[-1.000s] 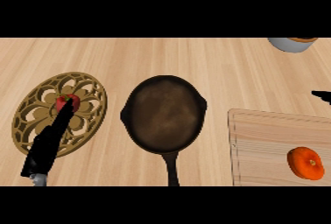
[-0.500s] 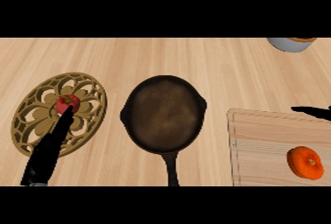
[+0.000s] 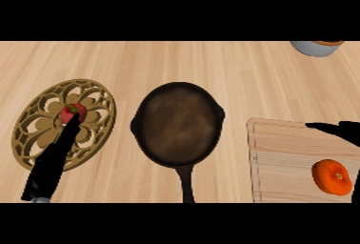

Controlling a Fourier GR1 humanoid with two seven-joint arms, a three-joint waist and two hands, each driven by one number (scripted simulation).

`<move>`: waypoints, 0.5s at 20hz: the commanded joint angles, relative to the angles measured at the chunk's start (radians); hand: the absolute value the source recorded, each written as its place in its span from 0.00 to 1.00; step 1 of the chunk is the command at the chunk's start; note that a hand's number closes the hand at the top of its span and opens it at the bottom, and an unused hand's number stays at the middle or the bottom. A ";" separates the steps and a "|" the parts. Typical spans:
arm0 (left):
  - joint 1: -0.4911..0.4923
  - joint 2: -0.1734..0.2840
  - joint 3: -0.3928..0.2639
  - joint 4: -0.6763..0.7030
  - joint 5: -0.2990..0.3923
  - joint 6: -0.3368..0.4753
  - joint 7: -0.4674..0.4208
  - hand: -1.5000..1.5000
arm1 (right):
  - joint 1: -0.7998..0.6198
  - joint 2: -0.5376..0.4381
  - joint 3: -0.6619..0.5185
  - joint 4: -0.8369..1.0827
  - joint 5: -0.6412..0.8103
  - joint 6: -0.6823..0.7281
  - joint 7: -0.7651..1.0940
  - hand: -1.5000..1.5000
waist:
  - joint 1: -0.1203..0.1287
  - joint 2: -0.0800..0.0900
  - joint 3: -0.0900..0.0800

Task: Pick the squash from the cutting board and place it in the pan

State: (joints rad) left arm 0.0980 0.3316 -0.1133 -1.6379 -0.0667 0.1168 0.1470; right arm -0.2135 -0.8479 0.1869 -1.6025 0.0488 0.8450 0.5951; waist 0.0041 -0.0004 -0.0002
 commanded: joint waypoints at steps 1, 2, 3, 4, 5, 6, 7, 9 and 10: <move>-0.071 -0.022 0.015 -0.006 -0.018 0.003 0.087 0.50 | 0.024 0.020 -0.003 0.011 0.069 0.044 0.007 0.00 | -0.005 0.000 0.000; 0.015 -0.017 0.019 0.029 -0.024 -0.013 -0.047 0.50 | 0.087 0.010 -0.016 -0.050 0.078 0.036 0.008 0.00 | -0.007 -0.001 0.000; -0.032 -0.045 -0.003 0.000 -0.037 0.001 0.044 0.50 | 0.008 0.076 0.002 -0.039 0.036 0.060 0.126 0.00 | -0.003 0.000 0.000; -0.027 -0.061 0.011 0.089 -0.039 0.006 -0.052 0.50 | 0.050 0.034 -0.007 -0.014 0.101 0.058 0.022 0.00 | -0.005 0.000 0.000; -0.077 -0.027 0.052 0.086 -0.007 -0.037 -0.008 0.50 | 0.039 0.081 0.016 0.023 0.152 0.026 0.016 0.00 | -0.003 0.001 0.000; -0.047 -0.046 0.050 0.102 -0.014 -0.033 -0.049 0.50 | 0.061 0.056 -0.033 -0.067 0.088 0.082 0.082 0.00 | -0.006 0.000 0.000; -0.004 -0.013 0.066 0.006 -0.004 -0.056 -0.001 0.50 | 0.098 0.063 -0.032 -0.036 0.154 0.051 0.001 0.00 | -0.003 -0.001 0.000; 0.032 -0.030 0.049 -0.041 -0.015 -0.051 0.014 0.50 | 0.083 0.071 -0.040 0.017 0.155 0.082 -0.019 0.00 | 0.001 0.000 0.000; -0.009 -0.075 0.019 0.087 -0.064 -0.023 -0.070 0.50 | 0.028 0.103 -0.009 0.058 0.191 0.080 -0.014 0.00 | 0.001 0.001 0.000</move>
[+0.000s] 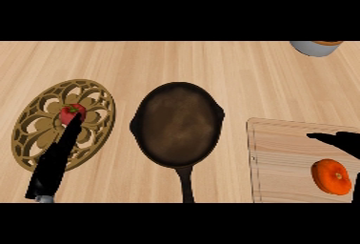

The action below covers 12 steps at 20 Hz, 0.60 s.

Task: Pick the squash from the cutting board and place it in the pan

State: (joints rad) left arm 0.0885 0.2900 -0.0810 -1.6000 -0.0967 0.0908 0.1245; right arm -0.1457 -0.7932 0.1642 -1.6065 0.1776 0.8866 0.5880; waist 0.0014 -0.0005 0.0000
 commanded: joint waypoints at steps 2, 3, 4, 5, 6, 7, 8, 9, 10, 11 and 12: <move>0.040 0.015 0.038 -0.075 0.014 -0.048 0.023 0.50 | 0.011 -0.002 -0.043 0.022 0.071 0.070 -0.036 0.00 | 0.001 0.000 0.000; 0.004 0.020 0.060 -0.011 0.009 -0.055 0.009 0.50 | 0.031 -0.009 -0.062 0.011 0.065 0.084 -0.041 0.00 | -0.002 0.000 0.000; 0.004 -0.011 0.041 -0.006 -0.017 -0.038 0.002 0.50 | -0.010 0.071 -0.009 0.068 0.142 0.037 -0.067 0.00 | 0.002 0.001 0.000; -0.005 -0.026 0.020 -0.049 -0.041 -0.024 0.064 0.50 | 0.036 0.032 -0.051 0.028 0.130 0.064 -0.076 0.00 | -0.001 0.000 0.000; 0.007 -0.031 0.031 -0.027 -0.032 -0.032 0.031 0.50 | 0.013 0.072 -0.023 0.065 0.164 0.053 -0.072 0.00 | 0.001 0.000 0.000; -0.016 -0.031 0.031 -0.008 -0.043 -0.023 0.017 0.50 | -0.017 0.135 0.032 0.103 0.207 -0.005 -0.038 0.00 | 0.004 0.001 0.000; -0.024 -0.026 0.048 0.010 -0.031 -0.057 0.023 0.50 | 0.064 0.108 -0.028 0.026 0.190 0.023 -0.062 0.00 | -0.003 0.000 0.000; -0.012 -0.031 0.056 0.025 -0.035 -0.044 -0.006 0.50 | 0.068 0.081 0.003 0.089 0.263 -0.009 -0.164 0.00 | -0.001 0.001 0.000; -0.027 -0.030 0.071 0.064 -0.030 -0.060 -0.048 0.50 | 0.005 0.098 -0.002 0.138 0.291 -0.012 -0.194 0.00 | 0.002 0.001 0.000; -0.032 -0.027 0.076 0.002 -0.018 -0.084 0.029 0.50 | 0.001 0.129 -0.031 0.100 0.269 0.032 -0.123 0.00 | 0.001 0.000 0.000; -0.012 -0.035 0.077 0.034 -0.044 -0.072 -0.023 0.50 | 0.006 0.137 -0.033 0.097 0.285 0.040 -0.117 0.00 | 0.001 0.000 0.000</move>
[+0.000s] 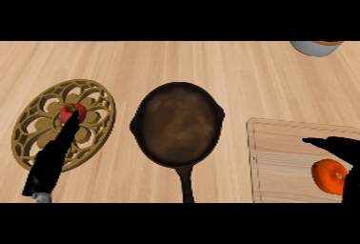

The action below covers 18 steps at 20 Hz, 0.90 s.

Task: Pick the squash from the cutting board and place it in the pan

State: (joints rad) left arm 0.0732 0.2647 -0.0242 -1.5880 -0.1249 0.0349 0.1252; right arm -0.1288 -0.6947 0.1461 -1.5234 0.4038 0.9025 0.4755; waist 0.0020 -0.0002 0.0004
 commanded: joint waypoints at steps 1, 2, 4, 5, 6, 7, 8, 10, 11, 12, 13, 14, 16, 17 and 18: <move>0.016 -0.034 0.003 0.049 -0.029 0.003 -0.055 0.50 | 0.058 -0.016 -0.027 -0.010 0.065 0.016 -0.078 0.00 | -0.003 0.000 0.000; 0.021 -0.085 -0.056 0.029 -0.080 0.057 -0.042 0.50 | 0.060 0.035 0.021 0.033 0.109 -0.057 -0.079 0.00 | -0.001 0.000 0.000; 0.015 -0.010 0.035 -0.046 0.007 -0.045 0.014 0.50 | 0.020 0.057 -0.048 -0.012 0.069 0.044 -0.011 0.00 | -0.001 -0.001 0.000; -0.006 0.000 0.037 -0.024 -0.016 -0.043 0.015 0.50 | 0.091 0.036 -0.010 -0.024 0.124 -0.011 -0.082 0.00 | -0.003 -0.001 0.000; -0.034 -0.032 0.033 0.027 -0.030 -0.016 0.005 0.50 | -0.051 0.069 -0.006 0.150 0.151 -0.012 -0.113 0.00 | 0.003 0.001 0.000; -0.004 -0.024 0.046 0.032 -0.015 -0.048 -0.034 0.50 | 0.030 0.096 -0.046 0.012 0.110 0.022 -0.050 0.00 | -0.002 0.000 -0.001; 0.033 -0.012 0.038 -0.041 -0.030 -0.051 -0.004 0.50 | 0.037 0.055 -0.036 0.090 0.172 -0.046 -0.163 0.00 | 0.001 0.000 0.000; 0.022 0.004 0.066 -0.065 0.022 -0.082 0.025 0.50 | 0.042 0.075 -0.025 0.133 0.181 -0.120 -0.234 1.00 | 0.004 0.001 0.000; -0.009 -0.039 0.034 -0.057 -0.029 -0.031 0.063 0.50 | 0.077 0.108 -0.033 0.072 0.177 -0.119 -0.193 1.00 | -0.002 0.000 0.000; 0.017 -0.051 0.022 -0.052 -0.049 -0.028 0.020 0.50 | 0.000 0.134 -0.041 0.140 0.172 -0.075 -0.170 1.00 | 0.002 0.000 0.000; 0.028 -0.030 0.048 -0.033 -0.030 -0.051 -0.004 0.50 | 0.053 0.137 -0.087 0.010 0.102 0.001 -0.088 1.00 | -0.003 -0.001 -0.001; -0.006 -0.081 -0.005 -0.074 -0.071 0.000 0.078 0.50 | 0.049 0.128 -0.089 0.061 0.109 -0.018 -0.132 1.00 | -0.003 0.000 0.000; 0.027 -0.070 -0.007 -0.103 -0.076 -0.018 0.073 0.50 | 0.073 0.133 -0.100 0.040 0.094 -0.001 -0.146 1.00 | -0.002 -0.001 0.000; 0.026 -0.067 0.008 -0.076 -0.070 -0.027 0.039 0.50 | 0.111 0.144 -0.098 0.025 0.111 -0.020 -0.145 1.00 | -0.004 -0.001 0.000; 0.005 -0.050 0.043 -0.051 -0.032 -0.055 0.026 0.50 | 0.049 0.126 -0.115 0.098 0.106 0.003 -0.185 1.00 | 0.000 0.000 0.000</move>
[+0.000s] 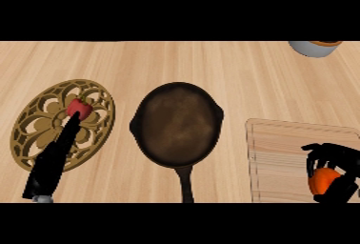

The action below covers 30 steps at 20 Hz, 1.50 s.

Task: Pick the squash from the cutting board and place it in the pan

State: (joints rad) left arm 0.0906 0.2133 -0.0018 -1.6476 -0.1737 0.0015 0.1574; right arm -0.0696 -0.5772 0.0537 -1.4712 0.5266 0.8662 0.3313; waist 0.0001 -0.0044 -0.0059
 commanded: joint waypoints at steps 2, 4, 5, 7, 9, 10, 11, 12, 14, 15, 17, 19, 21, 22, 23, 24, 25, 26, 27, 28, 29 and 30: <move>0.020 -0.016 -0.008 -0.039 -0.023 0.002 0.023 0.50 | 0.057 0.019 -0.009 0.054 0.031 -0.048 -0.106 1.00 | 0.001 0.004 0.006; 0.009 0.046 0.073 -0.031 0.050 -0.068 0.004 0.50 | 0.027 0.067 -0.010 0.020 0.037 -0.053 -0.041 1.00 | 0.003 0.004 0.006; 0.021 -0.013 0.017 -0.020 -0.009 -0.025 -0.001 0.50 | 0.022 0.038 -0.043 -0.028 0.036 -0.019 -0.044 1.00 | 0.001 0.004 0.006; -0.049 0.031 0.068 0.016 0.023 -0.047 0.022 0.50 | -0.064 0.021 -0.009 0.032 0.110 -0.114 -0.094 1.00 | 0.006 0.006 0.006; -0.018 -0.016 0.002 -0.006 -0.023 -0.016 0.019 0.50 | -0.131 0.044 0.011 0.047 0.169 -0.209 -0.098 1.00 | 0.013 0.007 0.007; -0.010 -0.044 -0.025 -0.011 -0.039 0.003 0.009 0.50 | -0.187 0.007 0.022 0.109 0.205 -0.241 -0.156 1.00 | 0.025 0.010 0.008; 0.032 -0.011 -0.007 -0.019 -0.023 -0.026 -0.030 0.50 | -0.205 0.042 0.025 0.060 0.222 -0.284 -0.114 1.00 | 0.029 0.007 0.007; -0.007 -0.024 0.006 0.028 -0.019 -0.012 -0.031 0.50 | -0.177 0.036 0.052 0.035 0.281 -0.369 -0.137 1.00 | 0.016 0.008 0.007; 0.004 -0.019 0.014 0.041 -0.016 -0.017 -0.046 0.50 | -0.229 0.051 0.004 0.024 0.272 -0.422 -0.134 1.00 | 0.014 0.007 0.006; -0.026 -0.035 -0.010 0.025 -0.045 0.006 -0.001 0.50 | -0.246 0.055 -0.002 0.041 0.282 -0.486 -0.188 1.00 | 0.014 0.008 0.008; -0.004 -0.008 0.036 0.033 0.010 -0.029 -0.026 0.50 | -0.243 0.054 -0.026 -0.064 0.286 -0.593 -0.246 1.00 | 0.005 0.002 0.007; 0.002 -0.008 0.027 0.015 -0.006 -0.022 -0.013 0.50 | -0.267 0.061 -0.032 -0.128 0.284 -0.651 -0.298 1.00 | 0.004 -0.001 0.008; -0.017 -0.007 0.031 0.016 0.014 -0.040 -0.001 0.50 | -0.313 0.103 -0.024 -0.108 0.283 -0.705 -0.338 1.00 | 0.015 0.005 0.007; -0.032 -0.010 0.031 0.020 -0.003 -0.023 0.008 0.50 | -0.354 0.112 -0.013 -0.153 0.283 -0.692 -0.320 1.00 | 0.012 0.003 0.006; -0.047 -0.013 0.027 0.048 -0.010 -0.025 0.002 0.50 | -0.380 0.111 -0.022 -0.126 0.278 -0.681 -0.328 1.00 | 0.008 0.005 0.006; -0.002 -0.029 -0.002 -0.028 -0.033 -0.010 0.046 0.50 | -0.344 0.134 0.004 -0.159 0.290 -0.695 -0.335 1.00 | 0.008 0.003 0.006; -0.005 -0.031 0.001 0.023 -0.035 -0.011 -0.023 0.50 | -0.416 0.175 0.013 -0.117 0.292 -0.703 -0.313 1.00 | 0.014 0.005 0.006; -0.027 -0.013 0.032 0.046 -0.019 -0.022 -0.020 0.50 | -0.431 0.185 0.001 -0.091 0.270 -0.707 -0.342 1.00 | 0.012 0.006 0.006; -0.043 -0.025 0.014 -0.003 -0.027 -0.015 0.046 0.50 | -0.493 0.217 0.018 -0.083 0.269 -0.674 -0.292 1.00 | 0.014 0.005 0.006; -0.005 -0.024 0.013 0.042 -0.019 -0.031 -0.030 0.50 | -0.521 0.242 0.006 -0.048 0.247 -0.689 -0.307 1.00 | 0.018 0.007 0.006; -0.027 0.008 0.057 0.085 -0.011 -0.038 -0.091 0.50 | -0.520 0.288 0.060 -0.088 0.277 -0.665 -0.238 1.00 | 0.012 0.005 0.005; -0.003 -0.026 0.005 -0.022 -0.036 -0.024 0.028 0.50 | -0.549 0.289 0.047 -0.032 0.267 -0.661 -0.268 1.00 | 0.014 0.005 0.006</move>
State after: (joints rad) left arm 0.0728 0.1967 0.0193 -1.6234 -0.1954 -0.0230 0.1467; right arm -0.5331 -0.3600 0.0756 -1.5490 0.7975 0.1972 0.0455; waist 0.0129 0.0004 -0.0003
